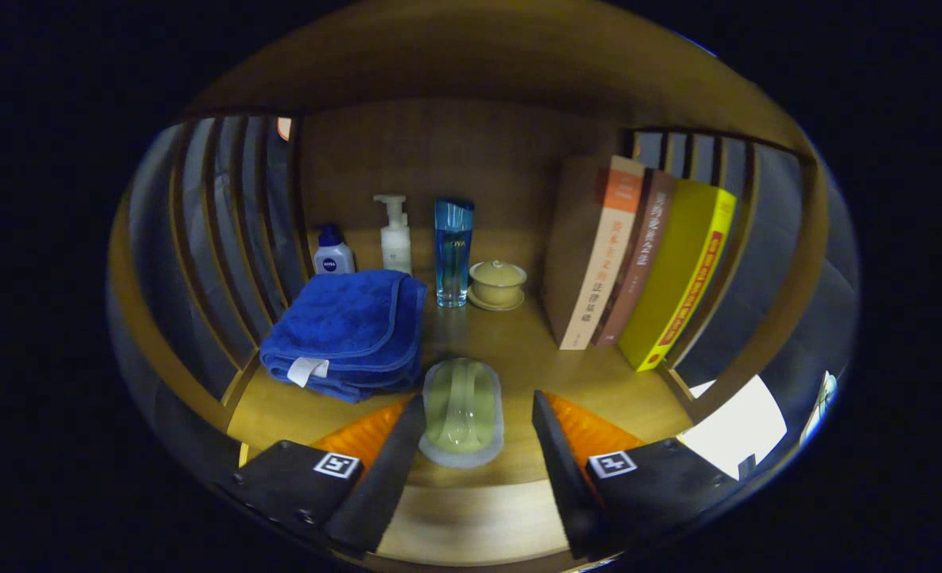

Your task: Pull open the drawer, take out the items inside it, and place them on the countertop above the cabinet.

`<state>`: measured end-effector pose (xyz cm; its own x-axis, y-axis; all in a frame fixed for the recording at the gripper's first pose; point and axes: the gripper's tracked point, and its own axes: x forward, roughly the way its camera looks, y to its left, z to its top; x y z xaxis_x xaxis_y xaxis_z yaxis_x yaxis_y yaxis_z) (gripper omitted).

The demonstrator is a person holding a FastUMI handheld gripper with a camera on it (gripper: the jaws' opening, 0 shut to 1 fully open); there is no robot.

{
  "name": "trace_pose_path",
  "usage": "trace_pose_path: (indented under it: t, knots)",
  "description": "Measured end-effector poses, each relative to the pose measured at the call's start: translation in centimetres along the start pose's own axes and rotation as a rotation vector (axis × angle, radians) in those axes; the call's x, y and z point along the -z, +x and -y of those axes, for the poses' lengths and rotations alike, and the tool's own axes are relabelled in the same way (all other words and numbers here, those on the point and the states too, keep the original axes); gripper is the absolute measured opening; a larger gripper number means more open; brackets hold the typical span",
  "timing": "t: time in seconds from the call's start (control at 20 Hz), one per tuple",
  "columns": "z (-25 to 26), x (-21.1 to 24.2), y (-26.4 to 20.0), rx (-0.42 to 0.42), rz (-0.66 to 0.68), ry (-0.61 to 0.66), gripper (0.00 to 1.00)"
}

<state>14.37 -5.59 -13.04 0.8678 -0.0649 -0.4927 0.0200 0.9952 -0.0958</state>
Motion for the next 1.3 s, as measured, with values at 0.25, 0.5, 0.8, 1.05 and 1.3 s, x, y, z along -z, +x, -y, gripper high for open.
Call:
trace_pose_path:
  t: [0.25,0.5,0.8,1.05,1.3]
  knots:
    - [1.5,-0.9,-6.6,0.020,0.130,0.014,0.99]
    - [1.9,1.6,-12.4,-0.013,0.195,0.037,0.99]
    - [2.9,6.0,-17.4,-0.015,0.253,0.033,0.99]
    - [3.1,9.6,-20.0,-0.009,0.261,-0.012,0.99]
    - [2.3,14.3,-19.7,-0.013,0.223,-0.012,0.99]
